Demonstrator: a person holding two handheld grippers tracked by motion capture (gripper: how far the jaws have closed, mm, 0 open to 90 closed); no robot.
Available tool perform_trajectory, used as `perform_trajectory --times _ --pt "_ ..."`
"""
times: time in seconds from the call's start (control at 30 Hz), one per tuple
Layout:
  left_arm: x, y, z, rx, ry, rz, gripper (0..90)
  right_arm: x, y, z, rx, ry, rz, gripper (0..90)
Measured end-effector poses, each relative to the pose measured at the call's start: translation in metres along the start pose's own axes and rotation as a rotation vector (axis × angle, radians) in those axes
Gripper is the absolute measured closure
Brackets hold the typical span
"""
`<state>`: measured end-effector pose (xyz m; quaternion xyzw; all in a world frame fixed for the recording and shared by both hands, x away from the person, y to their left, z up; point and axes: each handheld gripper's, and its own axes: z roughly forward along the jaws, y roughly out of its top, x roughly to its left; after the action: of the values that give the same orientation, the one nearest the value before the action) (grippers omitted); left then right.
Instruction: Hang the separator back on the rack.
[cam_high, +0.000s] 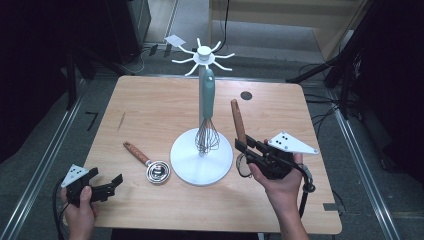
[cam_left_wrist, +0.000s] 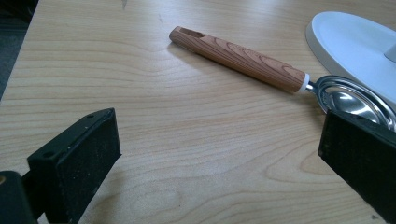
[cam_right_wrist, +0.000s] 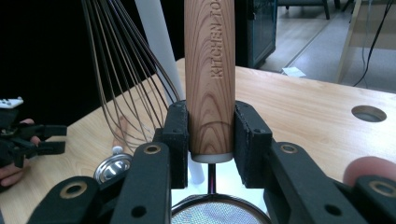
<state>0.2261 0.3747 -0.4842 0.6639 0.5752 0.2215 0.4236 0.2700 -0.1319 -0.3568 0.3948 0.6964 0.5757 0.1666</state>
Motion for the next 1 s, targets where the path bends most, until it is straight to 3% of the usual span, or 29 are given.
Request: perform_trajectory --times 1.0 --pt "-0.001 0.000 0.001 0.003 0.003 0.005 0.0 0.012 0.033 -0.004 -0.078 0.027 -0.026 70.8"
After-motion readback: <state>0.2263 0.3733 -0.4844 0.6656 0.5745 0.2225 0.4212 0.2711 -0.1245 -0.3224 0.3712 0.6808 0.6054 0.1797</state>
